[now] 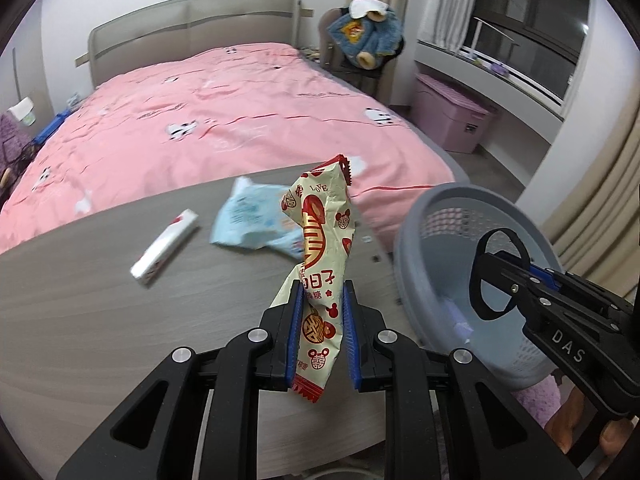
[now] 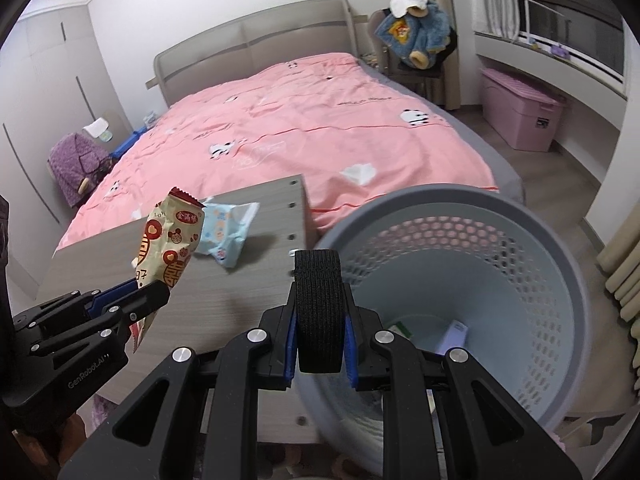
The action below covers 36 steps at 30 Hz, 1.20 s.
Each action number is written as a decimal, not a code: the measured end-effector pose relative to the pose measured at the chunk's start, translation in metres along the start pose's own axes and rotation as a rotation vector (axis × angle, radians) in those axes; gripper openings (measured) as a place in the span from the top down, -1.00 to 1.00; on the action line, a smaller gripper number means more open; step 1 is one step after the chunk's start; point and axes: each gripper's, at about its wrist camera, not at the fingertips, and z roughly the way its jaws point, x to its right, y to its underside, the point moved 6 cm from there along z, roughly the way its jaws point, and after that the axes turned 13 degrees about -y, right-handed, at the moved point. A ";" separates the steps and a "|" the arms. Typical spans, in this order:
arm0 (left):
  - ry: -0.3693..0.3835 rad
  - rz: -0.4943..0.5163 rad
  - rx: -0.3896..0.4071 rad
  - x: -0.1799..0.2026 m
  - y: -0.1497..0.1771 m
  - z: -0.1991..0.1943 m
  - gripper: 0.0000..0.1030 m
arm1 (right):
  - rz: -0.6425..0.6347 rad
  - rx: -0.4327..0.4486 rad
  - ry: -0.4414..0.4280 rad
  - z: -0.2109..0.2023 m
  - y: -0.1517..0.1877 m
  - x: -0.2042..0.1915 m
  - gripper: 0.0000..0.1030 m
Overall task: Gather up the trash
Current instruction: 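Carry the band and wrapper over the basket and open both tools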
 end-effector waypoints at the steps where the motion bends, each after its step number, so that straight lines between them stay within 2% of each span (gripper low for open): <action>1: 0.010 0.011 0.003 0.008 -0.003 -0.001 0.63 | 0.008 0.004 0.010 -0.004 -0.001 0.007 0.63; 8: 0.075 0.077 0.011 0.060 -0.015 0.000 0.63 | 0.058 0.010 0.074 -0.021 0.002 0.055 0.63; 17: 0.130 0.178 -0.043 0.121 -0.009 0.018 0.63 | 0.150 -0.014 0.117 -0.025 0.019 0.109 0.63; 24: 0.137 0.205 -0.075 0.141 -0.005 0.030 0.63 | 0.181 -0.041 0.124 -0.018 0.032 0.126 0.63; 31: 0.143 0.209 -0.085 0.146 -0.007 0.035 0.62 | 0.192 -0.032 0.123 -0.019 0.034 0.133 0.58; 33: 0.140 0.207 -0.085 0.146 -0.008 0.035 0.56 | 0.192 -0.027 0.123 -0.021 0.034 0.132 0.53; 36: 0.136 0.196 -0.087 0.144 -0.008 0.035 0.34 | 0.195 -0.020 0.130 -0.023 0.033 0.134 0.32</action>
